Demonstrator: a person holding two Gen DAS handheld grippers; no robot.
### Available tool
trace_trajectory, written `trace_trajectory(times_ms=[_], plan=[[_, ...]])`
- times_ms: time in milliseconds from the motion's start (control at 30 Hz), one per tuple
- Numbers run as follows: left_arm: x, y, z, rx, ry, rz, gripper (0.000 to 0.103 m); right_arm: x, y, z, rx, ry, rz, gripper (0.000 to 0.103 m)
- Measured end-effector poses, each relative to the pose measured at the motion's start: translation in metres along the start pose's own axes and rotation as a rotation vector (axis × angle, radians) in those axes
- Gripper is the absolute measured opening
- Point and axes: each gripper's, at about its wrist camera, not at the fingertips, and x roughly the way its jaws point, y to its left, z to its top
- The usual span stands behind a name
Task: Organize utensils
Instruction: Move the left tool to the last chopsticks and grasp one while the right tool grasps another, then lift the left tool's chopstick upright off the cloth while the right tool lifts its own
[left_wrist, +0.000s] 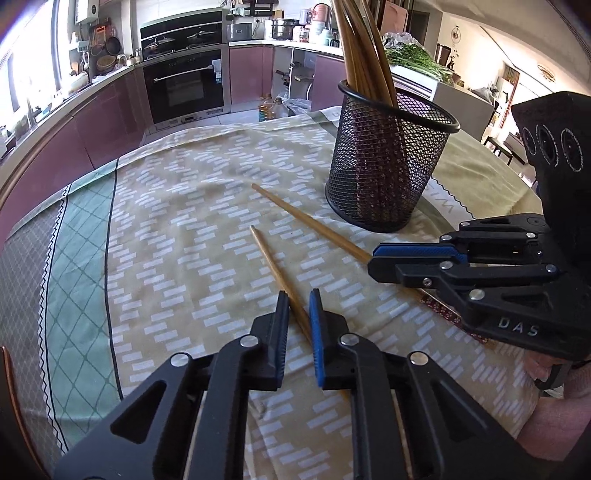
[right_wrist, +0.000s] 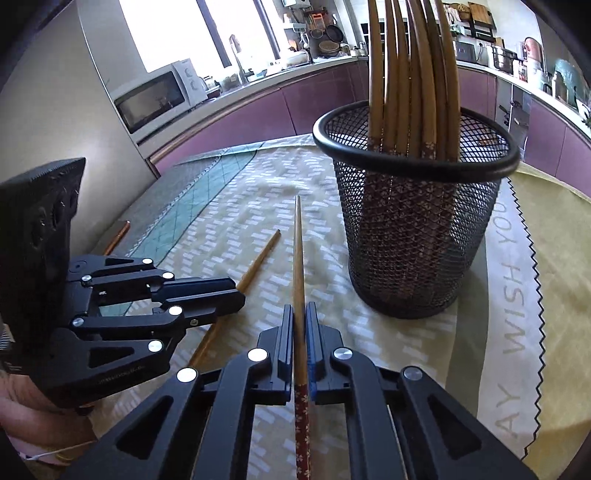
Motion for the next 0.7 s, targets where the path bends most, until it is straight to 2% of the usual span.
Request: trace_trajectory(times_ms=[167, 367, 700], plan=[[-0.002, -0.005, -0.002, 0.025, 0.006, 0.003, 0.012, 0.0, 0.008, -0.007, -0.032, 0.029, 0.033, 0.005], [0.0, -0.007, -0.004, 0.046, 0.032, 0.014, 0.02, 0.007, 0.014, -0.008, -0.049, 0.048, 0.034, 0.006], [0.001, -0.008, -0.003, 0.035, 0.016, 0.026, 0.013, 0.013, 0.019, -0.005, -0.062, 0.05, 0.021, 0.006]])
